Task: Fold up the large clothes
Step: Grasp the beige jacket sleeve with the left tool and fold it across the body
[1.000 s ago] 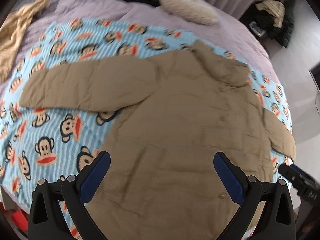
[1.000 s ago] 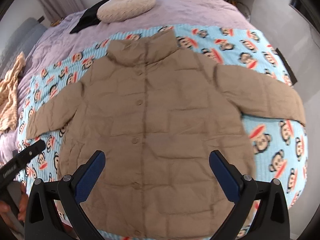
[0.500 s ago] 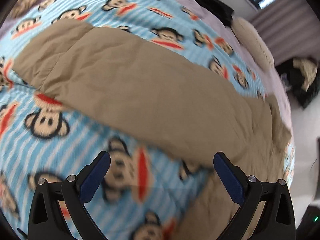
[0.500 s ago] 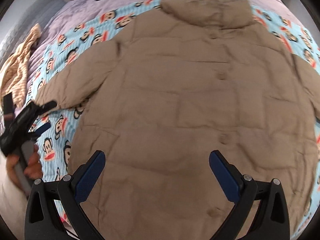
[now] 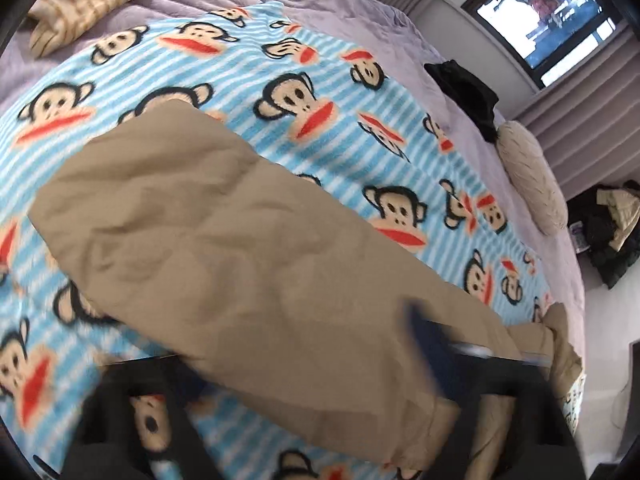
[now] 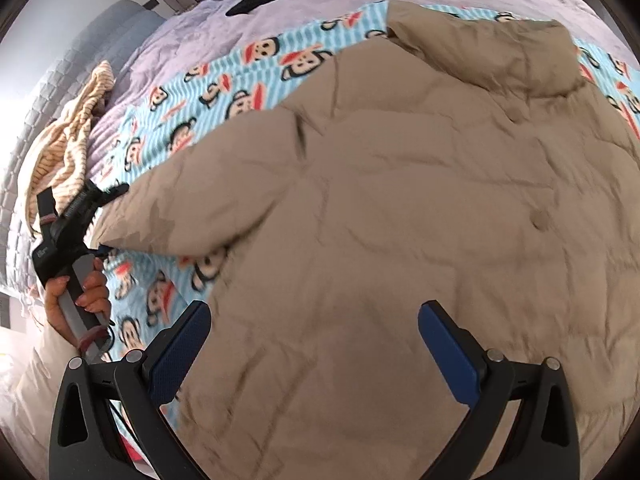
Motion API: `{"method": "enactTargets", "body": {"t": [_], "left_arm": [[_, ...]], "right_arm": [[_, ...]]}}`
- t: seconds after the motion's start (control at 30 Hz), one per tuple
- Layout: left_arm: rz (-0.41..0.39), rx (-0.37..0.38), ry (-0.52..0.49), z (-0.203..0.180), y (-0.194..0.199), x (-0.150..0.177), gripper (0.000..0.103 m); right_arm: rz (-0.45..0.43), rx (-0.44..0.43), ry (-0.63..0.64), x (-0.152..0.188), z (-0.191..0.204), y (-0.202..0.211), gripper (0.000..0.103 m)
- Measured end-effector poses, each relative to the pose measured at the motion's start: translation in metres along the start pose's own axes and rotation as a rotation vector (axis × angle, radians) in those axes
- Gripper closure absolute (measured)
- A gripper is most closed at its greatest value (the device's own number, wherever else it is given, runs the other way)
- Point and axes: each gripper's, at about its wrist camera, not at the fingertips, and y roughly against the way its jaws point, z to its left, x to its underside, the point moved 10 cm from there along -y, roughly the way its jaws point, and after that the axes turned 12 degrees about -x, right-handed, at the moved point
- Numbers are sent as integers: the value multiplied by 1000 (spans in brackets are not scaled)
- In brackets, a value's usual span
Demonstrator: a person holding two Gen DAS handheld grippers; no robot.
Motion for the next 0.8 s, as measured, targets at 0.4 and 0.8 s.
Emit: {"method": "enactTargets", "body": {"t": [0.4,0.8], "left_arm": [[-162,132,-257,-60,87,-8,94],[-147,333,-532,-218,123,65,94]], "right_arm": [[-41,-163,-146,-58,19,-71,86],[48,-278,-191,-53,21,-142,90]]}}
